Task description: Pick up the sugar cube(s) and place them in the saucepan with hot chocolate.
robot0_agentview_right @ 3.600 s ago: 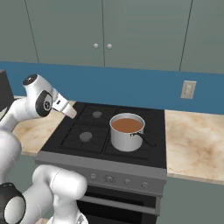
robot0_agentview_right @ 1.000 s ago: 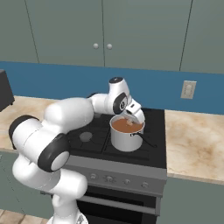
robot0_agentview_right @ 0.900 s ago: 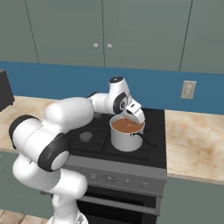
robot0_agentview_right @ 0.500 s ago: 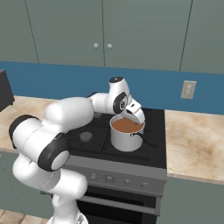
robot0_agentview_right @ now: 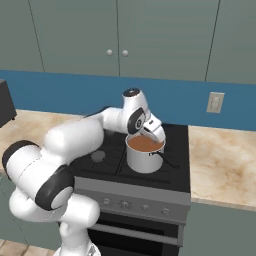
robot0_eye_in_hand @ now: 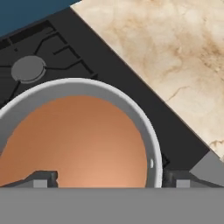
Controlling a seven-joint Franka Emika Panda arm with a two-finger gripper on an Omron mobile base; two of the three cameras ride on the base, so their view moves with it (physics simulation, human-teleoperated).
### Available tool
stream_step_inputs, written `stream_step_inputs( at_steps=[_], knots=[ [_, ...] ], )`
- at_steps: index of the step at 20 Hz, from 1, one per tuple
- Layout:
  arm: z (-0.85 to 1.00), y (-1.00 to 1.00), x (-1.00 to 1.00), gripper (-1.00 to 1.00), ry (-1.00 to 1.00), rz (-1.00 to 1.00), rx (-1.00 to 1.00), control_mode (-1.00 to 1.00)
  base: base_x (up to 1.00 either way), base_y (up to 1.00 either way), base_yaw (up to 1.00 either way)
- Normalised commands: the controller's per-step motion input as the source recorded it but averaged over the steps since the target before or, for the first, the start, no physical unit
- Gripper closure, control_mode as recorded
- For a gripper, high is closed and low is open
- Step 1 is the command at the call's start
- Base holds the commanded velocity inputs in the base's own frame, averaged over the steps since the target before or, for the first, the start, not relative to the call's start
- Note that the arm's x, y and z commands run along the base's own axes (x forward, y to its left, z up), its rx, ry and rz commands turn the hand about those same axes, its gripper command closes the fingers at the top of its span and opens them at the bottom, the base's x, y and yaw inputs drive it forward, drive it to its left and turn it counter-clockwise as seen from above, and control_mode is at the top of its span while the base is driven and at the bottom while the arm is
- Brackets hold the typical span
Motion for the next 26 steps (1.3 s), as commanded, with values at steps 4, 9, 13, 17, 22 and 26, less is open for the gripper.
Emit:
stream_step_inputs(
  at_steps=[4,9,13,17,22,26],
  knots=[
    [0.07,0.03,-0.45,-1.00,-0.37,0.00,-0.04,-1.00,0.00,0.00,0.00],
    [0.51,0.11,-0.61,-1.00,-0.12,0.00,-0.03,-1.00,0.00,0.00,0.00],
    [0.79,0.50,-0.79,-1.00,0.00,0.01,-0.05,-1.00,0.00,0.00,0.00],
    [0.50,0.85,-0.84,-1.00,0.00,0.08,-0.13,-1.00,0.00,0.00,0.00],
    [0.25,1.00,-0.71,-1.00,0.00,0.14,-0.13,-1.00,0.00,0.00,0.00],
    [0.13,1.00,-0.51,-1.00,0.00,0.20,-0.10,-1.00,0.00,0.00,0.00]
  ],
)
